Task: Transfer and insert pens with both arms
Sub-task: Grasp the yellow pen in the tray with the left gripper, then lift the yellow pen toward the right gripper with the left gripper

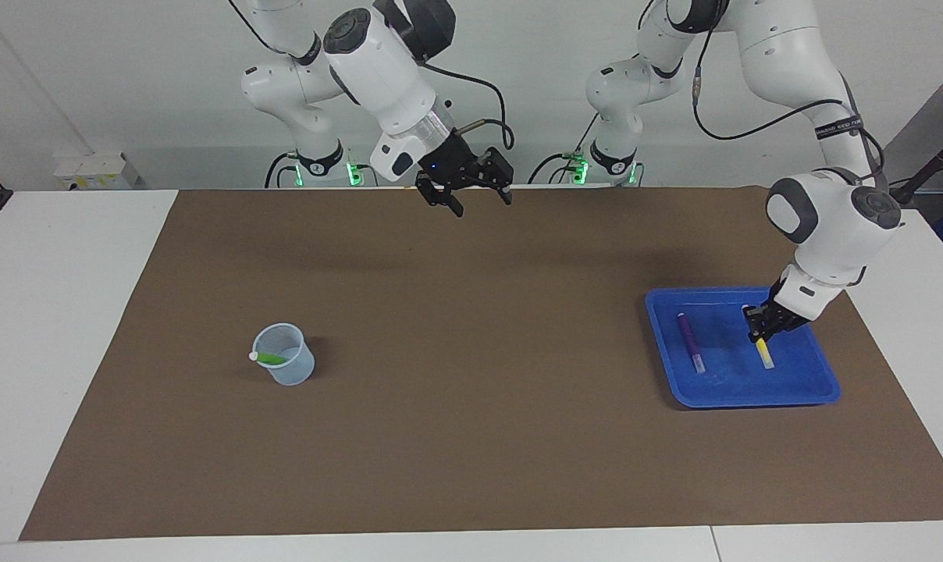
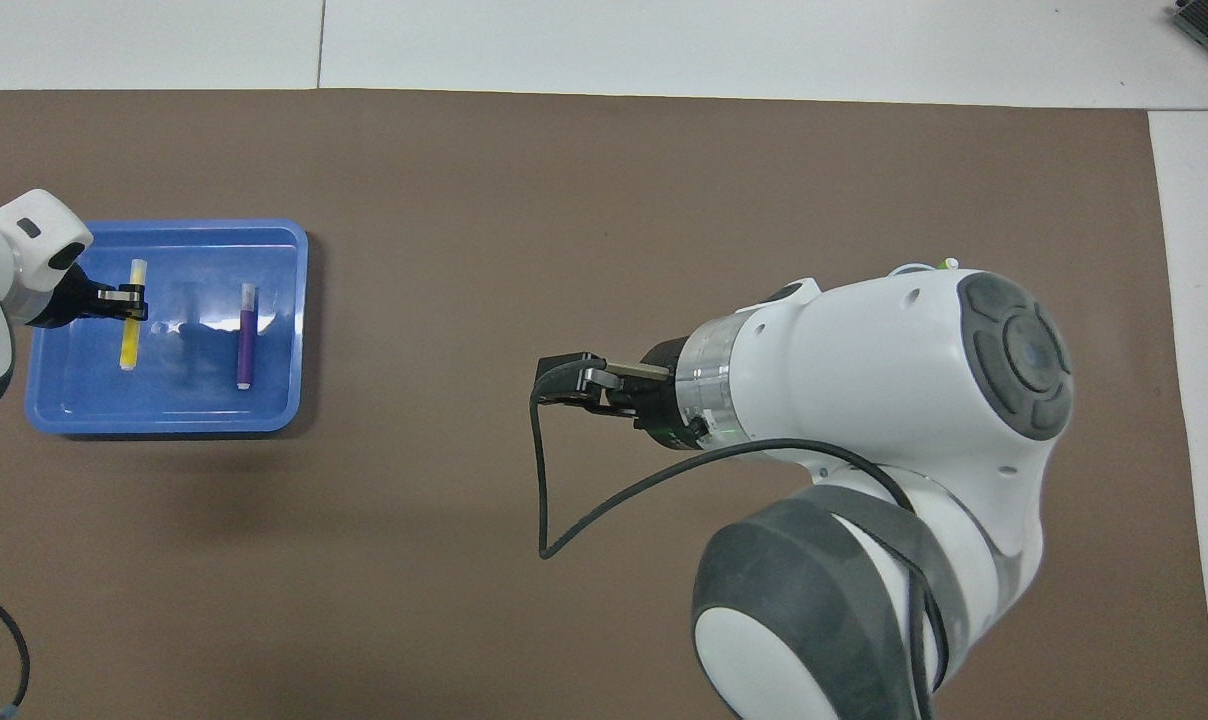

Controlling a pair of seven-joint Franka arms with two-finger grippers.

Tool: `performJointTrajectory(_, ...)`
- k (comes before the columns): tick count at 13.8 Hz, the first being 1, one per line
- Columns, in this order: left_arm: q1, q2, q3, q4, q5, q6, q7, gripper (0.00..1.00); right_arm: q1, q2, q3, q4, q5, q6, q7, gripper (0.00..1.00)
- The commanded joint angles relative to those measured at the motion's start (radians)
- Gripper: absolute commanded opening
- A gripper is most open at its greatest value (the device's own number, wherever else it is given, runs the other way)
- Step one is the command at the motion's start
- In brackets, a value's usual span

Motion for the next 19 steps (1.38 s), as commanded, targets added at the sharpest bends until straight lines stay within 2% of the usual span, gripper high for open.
performJointTrajectory(1,0.009,-0.022,-0.002,-0.002,-0.017,-0.055,-0.009,0.0,-0.007,-0.008,0.003,-0.015,0.029,0.014,0.011,1.0)
performJointTrajectory(4,0.009,-0.024,-0.002,-0.001,-0.052,-0.075,-0.072,0.0,-0.007,-0.008,0.004,-0.023,0.029,0.017,0.009,1.0)
performJointTrajectory(6,0.007,-0.041,-0.002,0.001,-0.167,-0.112,-0.193,0.0,-0.007,-0.008,0.004,-0.023,0.027,0.017,0.005,1.0)
performJointTrajectory(9,-0.014,-0.09,-0.027,0.042,-0.264,-0.254,-0.465,0.0,-0.007,-0.008,0.004,-0.024,0.029,0.017,0.002,1.0)
performJointTrajectory(12,-0.025,-0.153,-0.069,0.081,-0.312,-0.408,-0.71,0.0,-0.007,-0.01,0.003,-0.026,0.027,0.015,0.002,1.0)
performJointTrajectory(14,-0.026,-0.188,-0.072,0.074,-0.441,-0.483,-0.858,0.0,-0.008,-0.01,0.004,-0.03,0.027,0.014,0.002,1.0)
performJointTrajectory(16,-0.039,-0.2,-0.074,0.07,-0.552,-0.509,-0.981,0.0,-0.007,-0.01,0.003,-0.03,0.029,0.015,0.003,1.0)
performJointTrajectory(19,-0.134,-0.205,-0.074,0.067,-0.626,-0.496,-1.193,0.0,-0.007,-0.01,0.004,-0.03,0.029,0.017,0.008,1.0)
